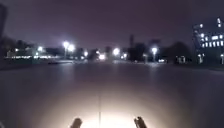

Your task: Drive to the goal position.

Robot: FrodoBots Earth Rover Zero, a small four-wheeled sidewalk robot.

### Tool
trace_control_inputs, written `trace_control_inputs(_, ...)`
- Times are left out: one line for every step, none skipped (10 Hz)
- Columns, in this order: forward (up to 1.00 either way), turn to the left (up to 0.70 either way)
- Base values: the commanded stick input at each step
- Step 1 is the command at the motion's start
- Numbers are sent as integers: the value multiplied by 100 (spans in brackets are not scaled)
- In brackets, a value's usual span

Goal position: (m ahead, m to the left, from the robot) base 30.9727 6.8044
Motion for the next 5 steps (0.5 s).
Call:
trace_control_inputs(100, 0)
trace_control_inputs(100, 0)
trace_control_inputs(100, 0)
trace_control_inputs(100, 0)
trace_control_inputs(100, 0)
